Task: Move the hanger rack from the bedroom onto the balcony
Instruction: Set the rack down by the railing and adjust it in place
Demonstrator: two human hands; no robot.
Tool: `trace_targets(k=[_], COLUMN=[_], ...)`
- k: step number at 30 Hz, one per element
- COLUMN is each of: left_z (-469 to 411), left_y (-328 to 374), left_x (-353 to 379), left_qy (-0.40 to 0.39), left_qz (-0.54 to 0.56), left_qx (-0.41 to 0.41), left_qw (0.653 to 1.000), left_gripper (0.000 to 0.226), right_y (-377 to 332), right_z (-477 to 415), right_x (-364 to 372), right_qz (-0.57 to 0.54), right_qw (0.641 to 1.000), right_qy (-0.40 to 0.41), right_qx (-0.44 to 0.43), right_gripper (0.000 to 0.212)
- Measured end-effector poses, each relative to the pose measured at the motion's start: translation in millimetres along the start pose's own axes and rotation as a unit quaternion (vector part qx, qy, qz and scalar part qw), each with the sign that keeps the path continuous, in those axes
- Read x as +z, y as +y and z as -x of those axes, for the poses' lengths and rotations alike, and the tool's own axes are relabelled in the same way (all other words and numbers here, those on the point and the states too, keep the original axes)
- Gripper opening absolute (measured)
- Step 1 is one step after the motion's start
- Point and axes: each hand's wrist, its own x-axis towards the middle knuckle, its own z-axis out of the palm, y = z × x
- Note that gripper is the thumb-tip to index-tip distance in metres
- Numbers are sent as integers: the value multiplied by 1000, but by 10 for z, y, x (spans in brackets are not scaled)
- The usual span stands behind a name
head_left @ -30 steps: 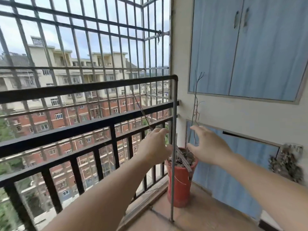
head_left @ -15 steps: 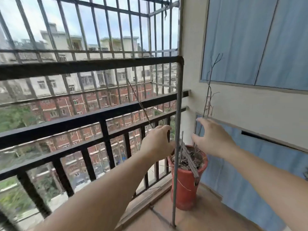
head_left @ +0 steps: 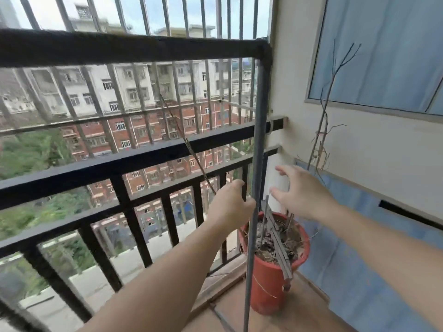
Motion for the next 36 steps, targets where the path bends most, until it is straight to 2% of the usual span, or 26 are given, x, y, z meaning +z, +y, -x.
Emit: trace_targets(k=[4, 7, 10, 12, 16, 23, 33, 36], left_z=[-362, -509, -634, -667, -643, -635, -804, -808], left_y=[-109, -120, -134, -144, -131, -2, -73, -91], left_x=[220, 307, 399, 468, 575, 746, 591, 590], left_qy=[1, 3, 16, 14, 3, 95, 122, 107], left_qz=[45, 75, 120, 134, 132, 128, 107, 99], left_qx=[-30, -34, -39, -55, -86, -147, -153, -148], left_qw=[999, 997, 992, 989, 987, 976, 975, 978], left_gripper=[54, 47, 34, 25, 26, 34, 33, 37], right_y=[112, 170, 237, 307, 428, 535, 384, 400], right_z=[-460, -727, -928, -1015, -1130, -1386, -1640, -1647], right_x=[144, 229, 317, 344, 339, 410, 538, 544], right_qz=[-31, -69, -108, -133, -175, -219, -238, -242], right_qw=[999, 997, 989, 979, 956, 920, 905, 901], right_qy=[-11, -26, -52, -62, -96, -118, -114, -115], right_qx=[12, -13, -89, -139, -215, -304, -335, -340], right_gripper=[59, 56, 25, 14, 18, 22, 24, 23])
